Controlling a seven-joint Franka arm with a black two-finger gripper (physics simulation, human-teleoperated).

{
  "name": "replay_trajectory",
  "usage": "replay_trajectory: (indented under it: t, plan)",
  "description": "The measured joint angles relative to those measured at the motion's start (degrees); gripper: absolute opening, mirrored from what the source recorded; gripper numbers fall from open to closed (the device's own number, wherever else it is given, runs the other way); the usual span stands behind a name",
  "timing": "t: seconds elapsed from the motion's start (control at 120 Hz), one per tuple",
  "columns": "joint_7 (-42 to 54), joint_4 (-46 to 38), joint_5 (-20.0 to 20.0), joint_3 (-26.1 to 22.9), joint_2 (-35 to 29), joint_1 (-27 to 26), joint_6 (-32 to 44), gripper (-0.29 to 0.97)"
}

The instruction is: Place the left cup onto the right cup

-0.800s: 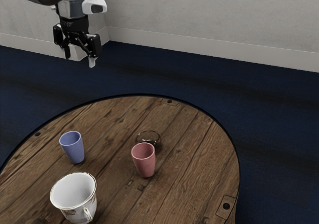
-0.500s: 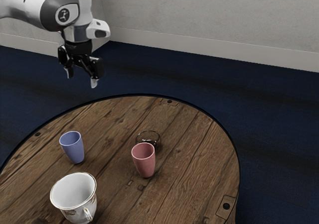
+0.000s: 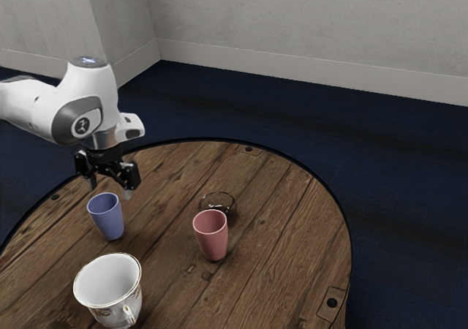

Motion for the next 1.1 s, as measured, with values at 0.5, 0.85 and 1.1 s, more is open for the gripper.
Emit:
replay_trajectory:
  t: [0.5, 0.85, 1.1]
  plan:
    - [-5.21, -1.74, 1.02, 0.96, 5.97, 2.46, 11.66, 0.68]
    - [-6.93, -2.33, 0.99, 0.96, 12.95, 2.54, 18.76, 0.54]
    - [-7.12, -2.33, 0.92, 1.98, 13.32, 3.07, 21.01, 0.09]
